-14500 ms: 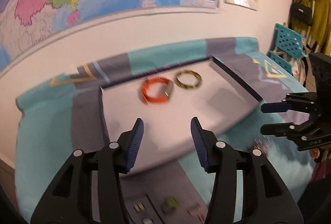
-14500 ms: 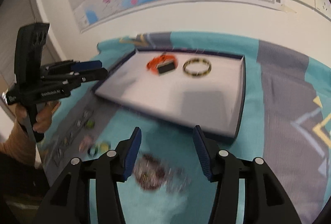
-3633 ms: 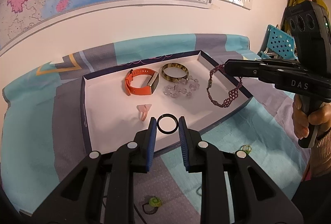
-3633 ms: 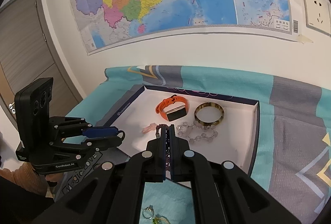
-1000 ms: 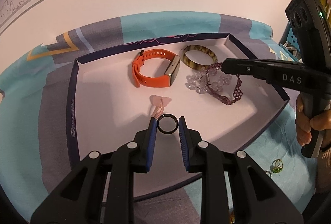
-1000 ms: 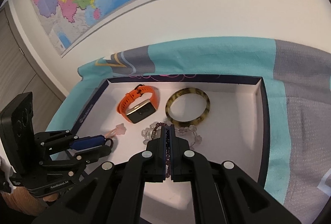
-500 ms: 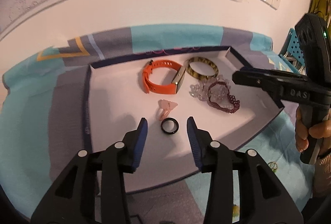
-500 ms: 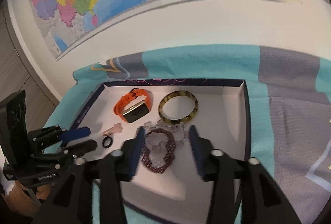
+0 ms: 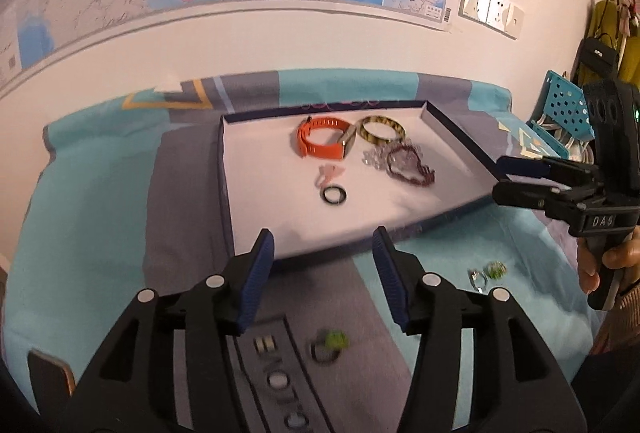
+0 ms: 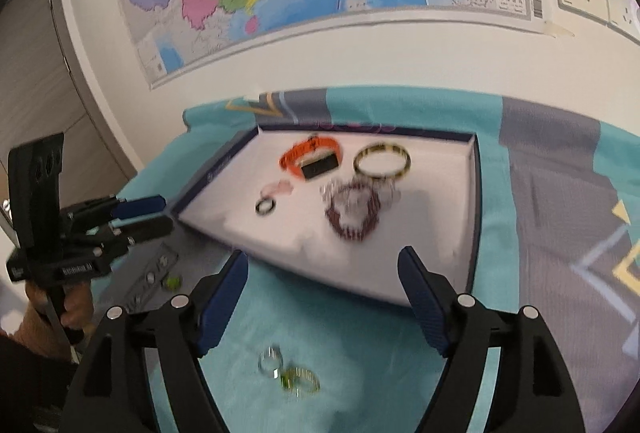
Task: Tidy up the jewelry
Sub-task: 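Withdraw both tools from the tray toward the rings on the cloth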
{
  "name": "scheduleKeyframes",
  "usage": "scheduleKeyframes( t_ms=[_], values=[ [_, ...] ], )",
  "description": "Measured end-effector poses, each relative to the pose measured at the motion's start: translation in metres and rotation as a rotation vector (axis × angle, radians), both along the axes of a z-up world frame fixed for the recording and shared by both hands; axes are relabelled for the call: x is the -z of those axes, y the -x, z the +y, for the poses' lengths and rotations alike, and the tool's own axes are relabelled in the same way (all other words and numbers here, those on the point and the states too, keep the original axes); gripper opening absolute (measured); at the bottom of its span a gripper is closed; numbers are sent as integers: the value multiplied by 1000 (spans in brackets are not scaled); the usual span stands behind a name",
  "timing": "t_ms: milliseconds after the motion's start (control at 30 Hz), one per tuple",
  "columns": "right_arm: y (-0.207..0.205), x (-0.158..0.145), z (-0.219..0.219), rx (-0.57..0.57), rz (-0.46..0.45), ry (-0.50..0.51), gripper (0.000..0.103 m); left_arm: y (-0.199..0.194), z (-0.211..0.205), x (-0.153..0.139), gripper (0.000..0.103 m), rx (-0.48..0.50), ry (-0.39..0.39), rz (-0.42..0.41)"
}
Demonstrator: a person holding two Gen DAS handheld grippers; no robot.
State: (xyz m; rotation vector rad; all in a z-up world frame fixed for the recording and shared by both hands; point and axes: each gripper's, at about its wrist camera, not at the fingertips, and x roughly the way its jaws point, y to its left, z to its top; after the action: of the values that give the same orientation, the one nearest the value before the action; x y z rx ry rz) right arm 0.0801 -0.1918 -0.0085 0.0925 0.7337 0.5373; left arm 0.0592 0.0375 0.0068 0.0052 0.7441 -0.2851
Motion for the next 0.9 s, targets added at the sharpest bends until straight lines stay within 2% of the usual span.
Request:
scheduleKeyframes(
  t_ms=[167,367,667,900],
  values=[
    [21,17,-5,5,40,25,71,22,2,9,51,19,17,24],
    [38,31,-4,7,69,52,67,44,-15,22,53,79,9,53],
    [55,39,8,-28,77,93,57,58,-32,33,53,127,-2,76],
    [60,42,20,-56,73,115,54,61,-31,35,55,129,-4,83]
  ],
)
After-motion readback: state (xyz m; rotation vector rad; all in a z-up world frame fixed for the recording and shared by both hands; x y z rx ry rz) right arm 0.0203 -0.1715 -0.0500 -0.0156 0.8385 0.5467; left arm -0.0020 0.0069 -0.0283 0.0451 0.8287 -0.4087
